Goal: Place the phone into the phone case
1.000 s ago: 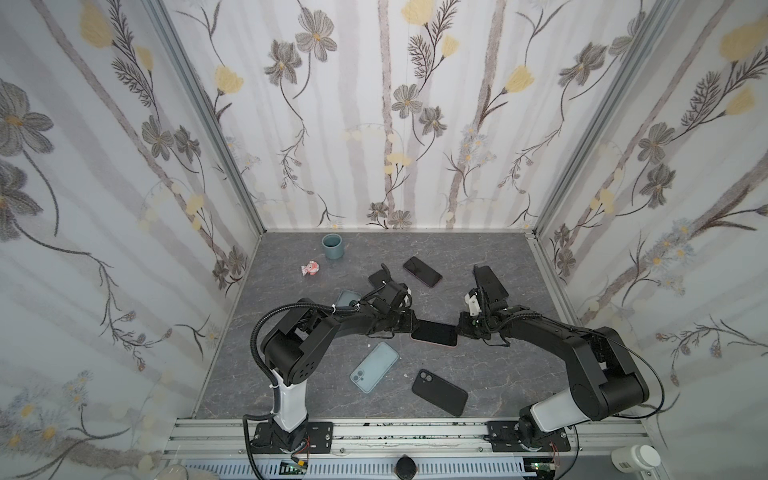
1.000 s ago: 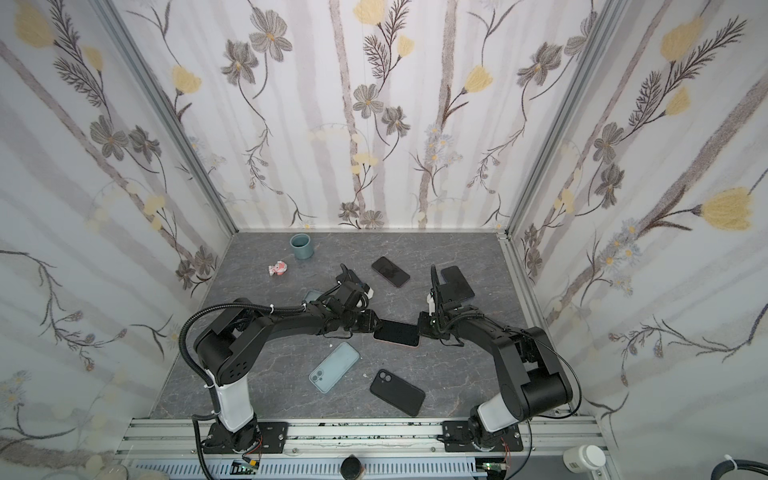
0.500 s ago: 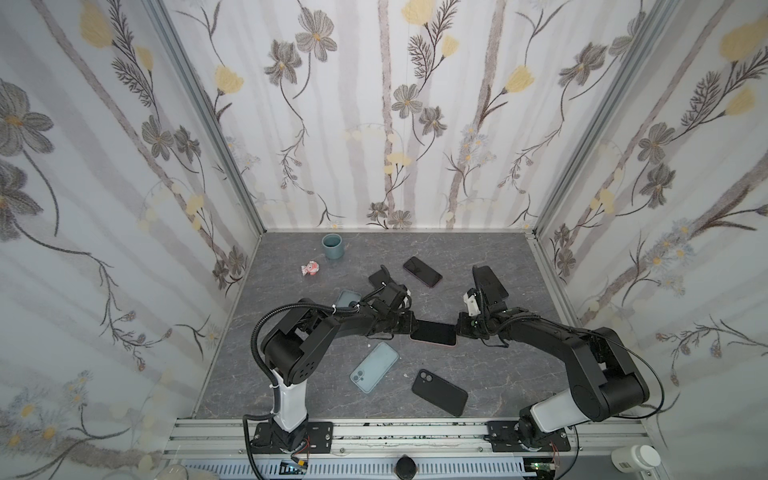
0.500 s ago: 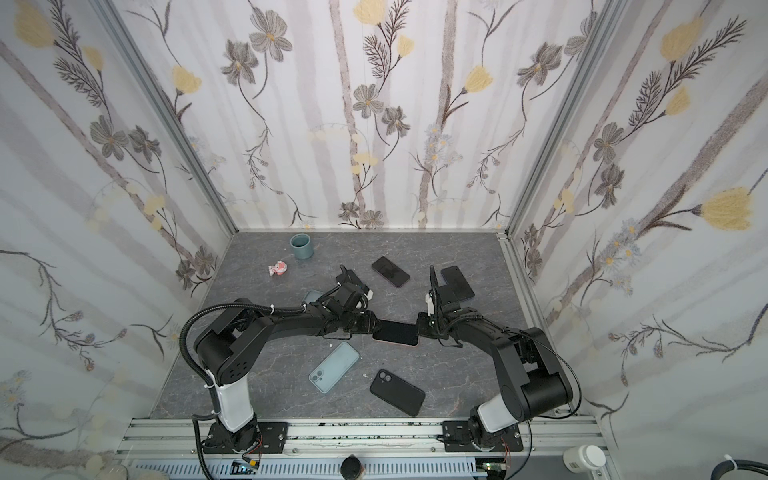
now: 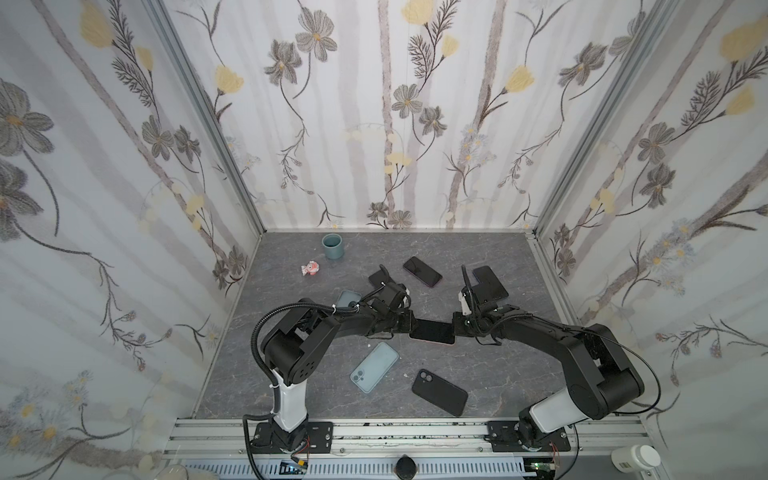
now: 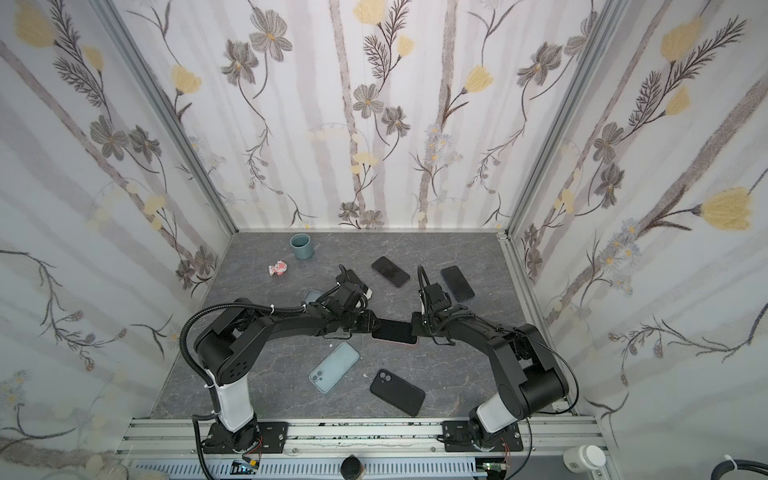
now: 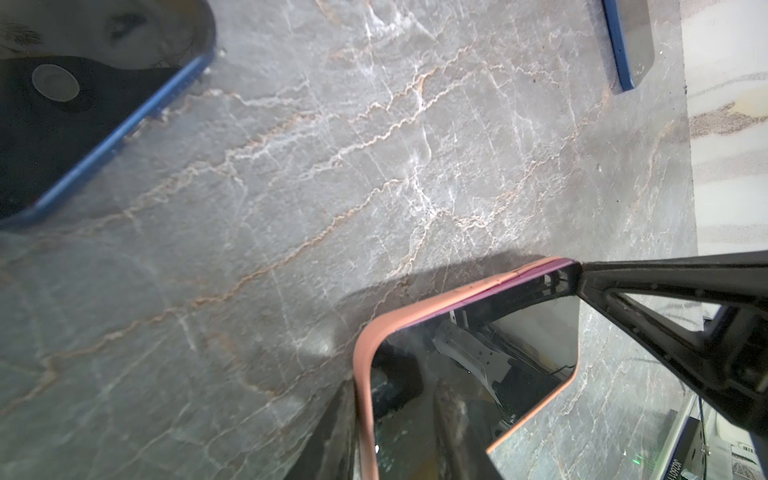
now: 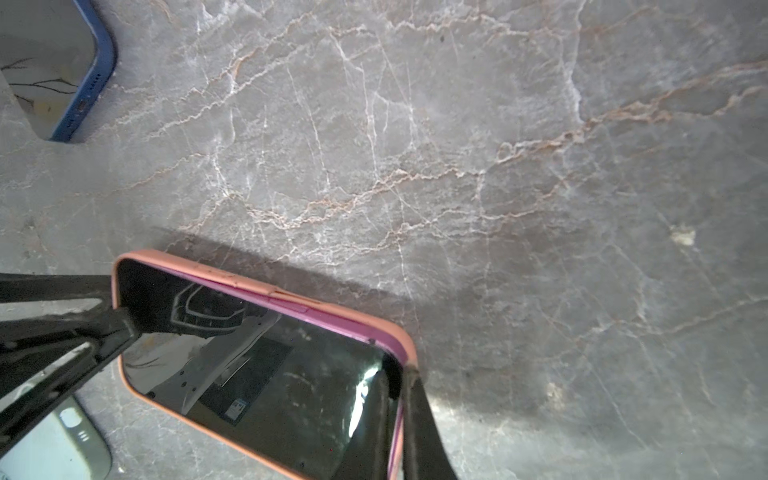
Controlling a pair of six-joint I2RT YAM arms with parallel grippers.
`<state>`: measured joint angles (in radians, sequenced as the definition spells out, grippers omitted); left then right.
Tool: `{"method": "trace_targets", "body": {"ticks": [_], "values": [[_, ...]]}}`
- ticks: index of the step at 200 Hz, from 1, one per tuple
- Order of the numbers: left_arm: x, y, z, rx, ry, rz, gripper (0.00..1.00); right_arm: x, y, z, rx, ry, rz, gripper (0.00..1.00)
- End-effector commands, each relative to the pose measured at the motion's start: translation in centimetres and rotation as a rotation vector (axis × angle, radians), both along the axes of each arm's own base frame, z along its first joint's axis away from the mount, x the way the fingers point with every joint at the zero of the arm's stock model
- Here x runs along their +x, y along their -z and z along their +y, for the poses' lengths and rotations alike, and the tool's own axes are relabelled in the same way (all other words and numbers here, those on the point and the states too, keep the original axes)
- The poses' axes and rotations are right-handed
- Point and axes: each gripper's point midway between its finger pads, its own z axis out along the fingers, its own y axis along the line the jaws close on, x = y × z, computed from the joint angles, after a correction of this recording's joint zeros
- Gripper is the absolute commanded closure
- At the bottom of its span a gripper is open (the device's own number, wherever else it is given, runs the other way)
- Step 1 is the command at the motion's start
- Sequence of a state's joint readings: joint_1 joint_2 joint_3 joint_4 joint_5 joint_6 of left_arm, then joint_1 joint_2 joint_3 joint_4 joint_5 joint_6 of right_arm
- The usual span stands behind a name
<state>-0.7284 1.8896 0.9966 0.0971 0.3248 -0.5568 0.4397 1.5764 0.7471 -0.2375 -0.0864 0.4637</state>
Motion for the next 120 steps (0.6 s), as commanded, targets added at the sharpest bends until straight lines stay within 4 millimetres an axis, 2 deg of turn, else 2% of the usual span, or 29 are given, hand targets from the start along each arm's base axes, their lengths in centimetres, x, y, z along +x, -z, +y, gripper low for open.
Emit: {"method": "trace_targets", "body": {"ticks": [1, 51, 78, 98, 120], "values": [[-0.4, 0.1, -0.5, -0.015, 0.015, 0.016, 0.68, -6.5, 4.4, -3.9, -0.206, 0.003, 0.277, 0.91], [-0.5, 0.4, -0.4, -0.009, 0.015, 0.018, 0.68, -7.8, 6.1, -3.5, -0.180, -0.010, 0.341, 0.91], [-0.5, 0.3, -0.3, -0.010, 0.014, 0.015, 0.68, -7.8, 6.2, -3.2, -0.164, -0.012, 0.349, 0.91], [-0.6, 0.2, -0.3, -0.010, 0.015, 0.014, 0.68, -7.3, 5.3, -2.4, -0.126, -0.017, 0.330, 0.91], [-0.2, -0.4, -0.3, -0.013, 0.011, -0.003, 0.68, -5.4, 2.6, -1.3, -0.073, -0.010, 0.245, 0.90]]}}
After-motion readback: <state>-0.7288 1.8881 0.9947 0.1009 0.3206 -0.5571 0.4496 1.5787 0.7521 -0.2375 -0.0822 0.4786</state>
